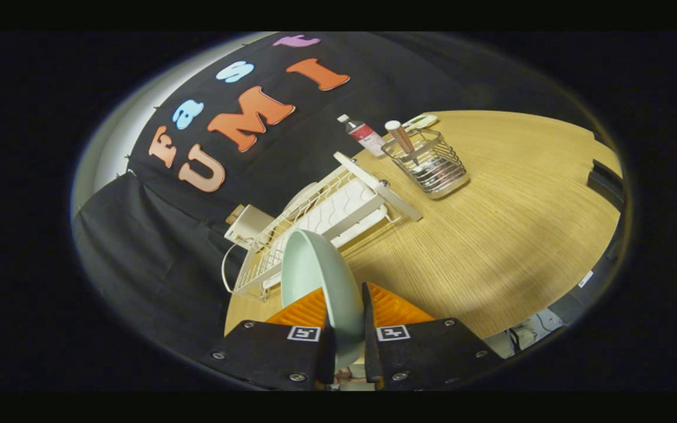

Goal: Take the plate from the dish rack, then take the spoon from the basket and place it into the plate.

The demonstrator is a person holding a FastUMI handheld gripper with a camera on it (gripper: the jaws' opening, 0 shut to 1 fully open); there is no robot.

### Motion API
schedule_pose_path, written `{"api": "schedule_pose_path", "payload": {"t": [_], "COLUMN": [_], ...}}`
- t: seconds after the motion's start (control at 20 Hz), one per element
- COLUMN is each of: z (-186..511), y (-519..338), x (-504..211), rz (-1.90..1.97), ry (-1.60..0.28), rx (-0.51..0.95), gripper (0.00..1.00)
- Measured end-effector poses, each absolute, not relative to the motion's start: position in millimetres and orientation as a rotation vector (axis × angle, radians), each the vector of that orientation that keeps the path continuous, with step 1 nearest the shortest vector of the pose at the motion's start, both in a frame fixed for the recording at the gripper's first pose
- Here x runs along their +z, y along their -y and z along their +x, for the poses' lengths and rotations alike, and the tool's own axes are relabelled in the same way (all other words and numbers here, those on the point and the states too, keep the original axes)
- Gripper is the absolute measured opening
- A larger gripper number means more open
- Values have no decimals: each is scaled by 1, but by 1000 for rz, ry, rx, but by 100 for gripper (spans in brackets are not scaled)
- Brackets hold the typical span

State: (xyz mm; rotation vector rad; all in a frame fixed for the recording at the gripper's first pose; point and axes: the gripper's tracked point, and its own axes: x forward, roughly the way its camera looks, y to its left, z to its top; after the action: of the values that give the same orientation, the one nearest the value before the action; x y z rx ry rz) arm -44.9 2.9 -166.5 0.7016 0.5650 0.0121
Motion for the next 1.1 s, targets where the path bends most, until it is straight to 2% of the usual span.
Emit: {"api": "schedule_pose_path", "payload": {"t": [0.2,0.3,0.5,0.55,0.7,1.1], "z": [-45,-45,-42,-43,-40,-16], "y": [-7,-3,6,8,22,71], "x": [-185,-190,-194,-194,-179,-119], "rz": [768,769,651,610,475,158], "ry": [-596,-600,-592,-590,-533,-309], "rx": [6,-3,-32,-35,-24,-101], "gripper": [22,29,64,76,97,98]}}
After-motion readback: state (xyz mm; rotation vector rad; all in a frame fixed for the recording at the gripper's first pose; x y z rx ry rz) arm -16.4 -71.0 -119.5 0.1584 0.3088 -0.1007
